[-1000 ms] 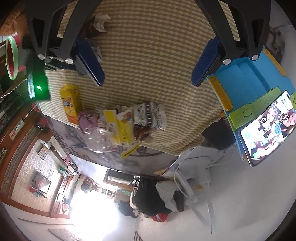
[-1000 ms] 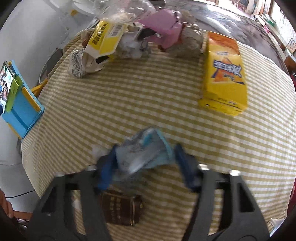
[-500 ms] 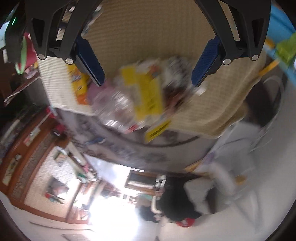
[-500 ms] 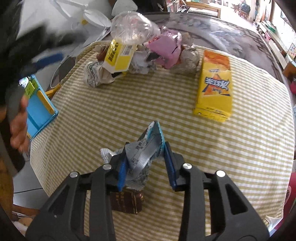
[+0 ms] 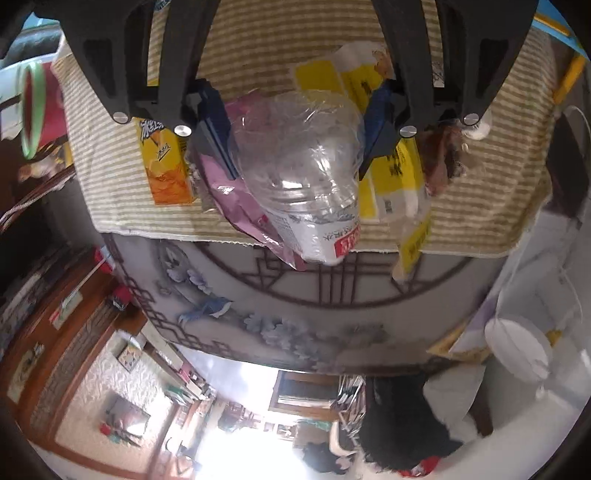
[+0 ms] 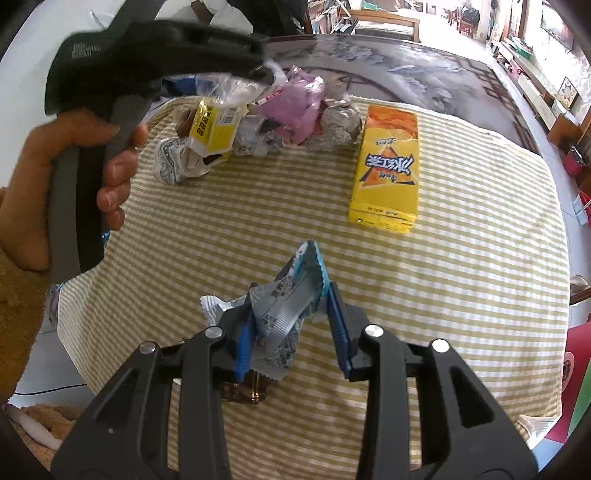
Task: Collect trash
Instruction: 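Lift the plastic bottle with the left gripper while the right gripper holds the blue wrapper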
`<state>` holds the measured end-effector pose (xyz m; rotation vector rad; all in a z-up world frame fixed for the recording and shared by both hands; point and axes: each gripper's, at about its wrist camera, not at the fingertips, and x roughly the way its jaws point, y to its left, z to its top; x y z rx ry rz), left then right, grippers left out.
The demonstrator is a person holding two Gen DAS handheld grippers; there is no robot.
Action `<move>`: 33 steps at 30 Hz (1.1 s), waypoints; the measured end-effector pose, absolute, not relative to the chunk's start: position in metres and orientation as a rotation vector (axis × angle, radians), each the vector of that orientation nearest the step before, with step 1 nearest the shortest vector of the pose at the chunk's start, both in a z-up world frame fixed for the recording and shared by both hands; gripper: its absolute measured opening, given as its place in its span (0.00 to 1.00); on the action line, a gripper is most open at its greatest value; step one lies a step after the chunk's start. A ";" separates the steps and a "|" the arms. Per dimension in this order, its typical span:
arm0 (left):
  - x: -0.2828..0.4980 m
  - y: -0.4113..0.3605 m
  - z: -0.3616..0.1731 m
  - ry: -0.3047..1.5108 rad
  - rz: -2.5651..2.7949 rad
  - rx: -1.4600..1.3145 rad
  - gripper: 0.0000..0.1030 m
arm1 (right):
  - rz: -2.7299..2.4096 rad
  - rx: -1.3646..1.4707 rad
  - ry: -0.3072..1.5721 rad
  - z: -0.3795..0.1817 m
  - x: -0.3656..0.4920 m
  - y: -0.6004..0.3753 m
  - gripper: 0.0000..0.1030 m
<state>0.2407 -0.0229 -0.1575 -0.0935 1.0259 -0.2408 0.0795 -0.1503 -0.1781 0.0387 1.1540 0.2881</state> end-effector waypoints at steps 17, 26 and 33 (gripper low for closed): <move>0.147 0.028 -0.117 0.899 -0.251 -0.231 0.56 | 0.315 0.062 1.102 -0.159 0.079 -0.157 0.34; 0.114 0.017 -0.098 0.842 -0.215 -0.196 0.56 | 0.336 0.035 0.969 -0.106 0.068 -0.173 0.34; 0.085 0.000 -0.085 0.816 -0.173 -0.182 0.56 | 0.361 0.031 0.886 -0.076 0.054 -0.198 0.34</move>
